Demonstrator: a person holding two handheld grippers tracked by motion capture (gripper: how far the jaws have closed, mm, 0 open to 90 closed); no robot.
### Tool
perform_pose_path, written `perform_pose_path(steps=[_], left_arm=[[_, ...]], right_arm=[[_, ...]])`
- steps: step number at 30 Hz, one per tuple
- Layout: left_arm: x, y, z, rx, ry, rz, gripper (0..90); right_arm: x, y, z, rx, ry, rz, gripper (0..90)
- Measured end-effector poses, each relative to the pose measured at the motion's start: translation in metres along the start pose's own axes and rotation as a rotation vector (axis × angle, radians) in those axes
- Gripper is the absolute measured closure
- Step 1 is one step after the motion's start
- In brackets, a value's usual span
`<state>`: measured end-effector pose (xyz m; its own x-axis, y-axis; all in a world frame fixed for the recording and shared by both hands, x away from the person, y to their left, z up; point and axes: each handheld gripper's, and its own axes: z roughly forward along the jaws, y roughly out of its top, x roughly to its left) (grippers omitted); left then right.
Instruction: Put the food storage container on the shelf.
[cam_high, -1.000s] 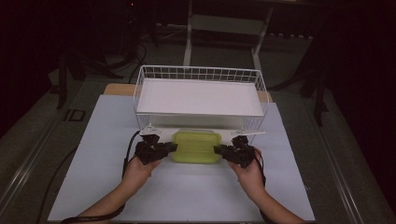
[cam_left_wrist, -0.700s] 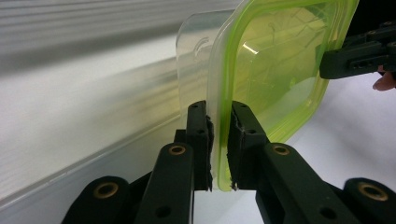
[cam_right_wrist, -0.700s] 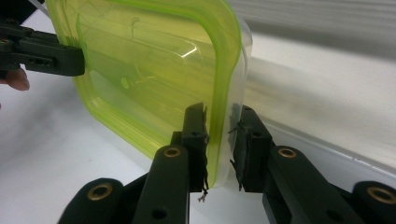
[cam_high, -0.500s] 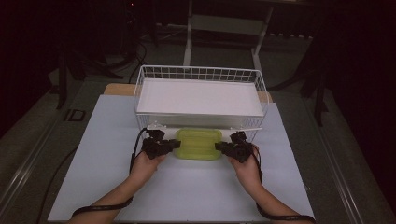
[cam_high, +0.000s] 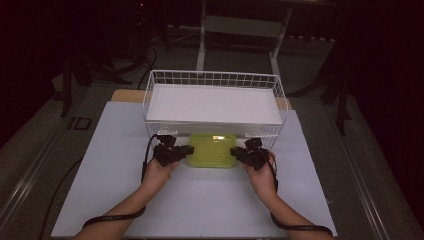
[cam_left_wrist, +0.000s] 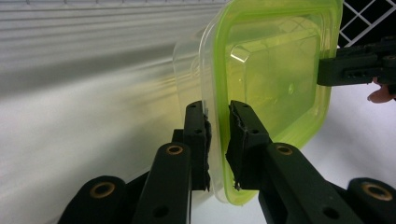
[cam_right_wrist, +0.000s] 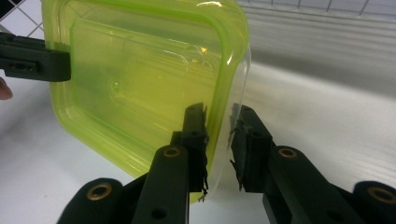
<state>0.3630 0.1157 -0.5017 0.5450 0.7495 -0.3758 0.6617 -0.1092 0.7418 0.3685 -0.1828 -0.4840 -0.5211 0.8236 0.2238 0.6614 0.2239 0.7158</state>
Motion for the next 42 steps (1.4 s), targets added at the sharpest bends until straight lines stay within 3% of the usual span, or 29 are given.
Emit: perform_pose_path(steps=[11,16,18,19,20,21,29,32,34,36,37,38,42], left_arm=[[0.007,0.005,0.005,-0.043,0.025,0.005,72.9],[0.010,0.006,0.008,-0.056,0.031,0.006,70.2],[0.009,0.006,0.009,-0.063,0.050,0.040,68.2],[0.009,0.006,0.009,-0.063,0.050,0.040,66.6],[0.007,0.006,0.011,-0.071,0.071,0.070,66.6],[0.007,0.006,0.012,-0.074,0.069,0.069,63.1],[0.008,0.007,0.017,-0.088,0.094,0.084,58.1],[0.012,0.008,0.019,-0.092,0.064,0.064,57.4],[0.012,0.008,0.020,-0.094,0.061,0.055,57.3],[0.013,0.009,0.021,-0.095,0.069,0.065,57.3],[0.011,0.009,0.022,-0.091,0.118,0.080,54.9],[0.010,0.010,0.022,-0.094,0.125,0.085,49.9],[0.006,0.011,0.021,-0.118,0.117,0.068,49.9]], right_arm=[[0.002,0.003,0.005,-0.060,-0.077,-0.052,70.7],[0.001,0.006,0.009,-0.064,-0.092,-0.042,69.5],[-0.001,0.007,0.010,-0.063,-0.076,-0.009,68.7],[-0.001,0.007,0.010,-0.063,-0.076,-0.009,68.7],[-0.002,0.007,0.011,-0.069,-0.072,-0.007,67.6],[-0.001,0.007,0.013,-0.075,-0.076,-0.012,63.9],[-0.003,0.006,0.016,-0.093,-0.074,0.014,61.7],[0.000,0.006,0.018,-0.103,-0.122,-0.045,61.2],[0.000,0.007,0.019,-0.097,-0.120,-0.020,60.8],[0.001,0.008,0.019,-0.100,-0.135,-0.039,60.2],[0.001,0.008,0.019,-0.101,-0.139,-0.043,59.8],[0.002,0.008,0.019,-0.098,-0.136,-0.038,58.0],[0.004,0.008,0.017,-0.110,-0.130,-0.052,54.4]])
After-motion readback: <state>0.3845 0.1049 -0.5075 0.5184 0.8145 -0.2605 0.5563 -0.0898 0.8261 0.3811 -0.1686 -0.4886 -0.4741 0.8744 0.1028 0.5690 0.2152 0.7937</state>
